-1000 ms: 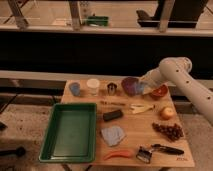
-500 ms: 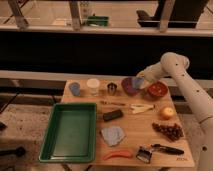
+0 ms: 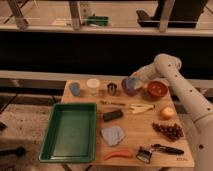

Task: Place sponge in purple bowl

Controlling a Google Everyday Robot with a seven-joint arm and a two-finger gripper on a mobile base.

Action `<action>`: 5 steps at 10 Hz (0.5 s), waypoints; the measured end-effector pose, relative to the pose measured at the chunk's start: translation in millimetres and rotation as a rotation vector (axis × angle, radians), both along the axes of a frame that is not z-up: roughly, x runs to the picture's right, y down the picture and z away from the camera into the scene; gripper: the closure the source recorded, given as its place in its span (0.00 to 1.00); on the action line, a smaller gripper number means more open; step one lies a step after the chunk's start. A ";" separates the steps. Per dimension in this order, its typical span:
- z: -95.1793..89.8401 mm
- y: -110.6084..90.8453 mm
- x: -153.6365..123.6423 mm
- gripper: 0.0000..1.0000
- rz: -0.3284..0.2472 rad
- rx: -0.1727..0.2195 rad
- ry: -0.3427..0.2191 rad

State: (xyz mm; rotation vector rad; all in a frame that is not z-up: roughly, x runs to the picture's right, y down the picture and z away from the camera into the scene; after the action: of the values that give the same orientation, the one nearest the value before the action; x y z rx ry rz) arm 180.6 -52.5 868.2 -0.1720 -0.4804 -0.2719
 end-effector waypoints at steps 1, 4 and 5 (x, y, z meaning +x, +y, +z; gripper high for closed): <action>2.9 2.5 -7.7 1.00 -0.025 0.020 0.002; 10.4 5.8 -15.0 1.00 -0.061 0.058 0.023; 12.3 4.4 -17.8 1.00 -0.068 0.066 0.029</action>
State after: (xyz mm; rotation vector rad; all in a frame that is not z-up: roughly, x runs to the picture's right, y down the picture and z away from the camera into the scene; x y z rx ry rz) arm 162.9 -48.1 880.5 -0.1277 -0.4368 -0.3506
